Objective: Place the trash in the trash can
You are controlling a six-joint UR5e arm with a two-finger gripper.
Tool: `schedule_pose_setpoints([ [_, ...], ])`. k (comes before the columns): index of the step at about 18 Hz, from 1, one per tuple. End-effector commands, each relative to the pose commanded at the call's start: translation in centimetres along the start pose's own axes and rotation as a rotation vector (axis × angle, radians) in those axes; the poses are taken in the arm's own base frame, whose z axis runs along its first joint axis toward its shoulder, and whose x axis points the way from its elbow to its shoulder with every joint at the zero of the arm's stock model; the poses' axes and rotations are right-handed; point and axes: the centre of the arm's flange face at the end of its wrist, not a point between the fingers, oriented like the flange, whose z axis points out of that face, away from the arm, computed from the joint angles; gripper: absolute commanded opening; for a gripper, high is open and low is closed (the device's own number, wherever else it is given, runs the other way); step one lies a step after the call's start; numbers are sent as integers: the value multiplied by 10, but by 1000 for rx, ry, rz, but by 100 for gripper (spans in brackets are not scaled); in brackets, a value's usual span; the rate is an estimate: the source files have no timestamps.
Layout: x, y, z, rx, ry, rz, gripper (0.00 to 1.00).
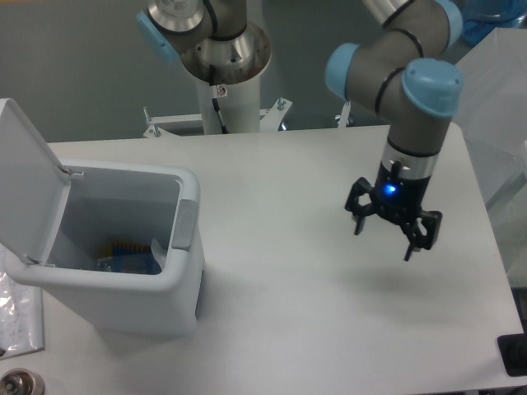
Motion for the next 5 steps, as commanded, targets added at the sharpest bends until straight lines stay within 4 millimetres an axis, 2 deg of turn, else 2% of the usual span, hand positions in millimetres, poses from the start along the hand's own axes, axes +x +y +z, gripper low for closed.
schedule_pose_setpoints([
  [5,-8,3,0,-46,41,-6,100],
])
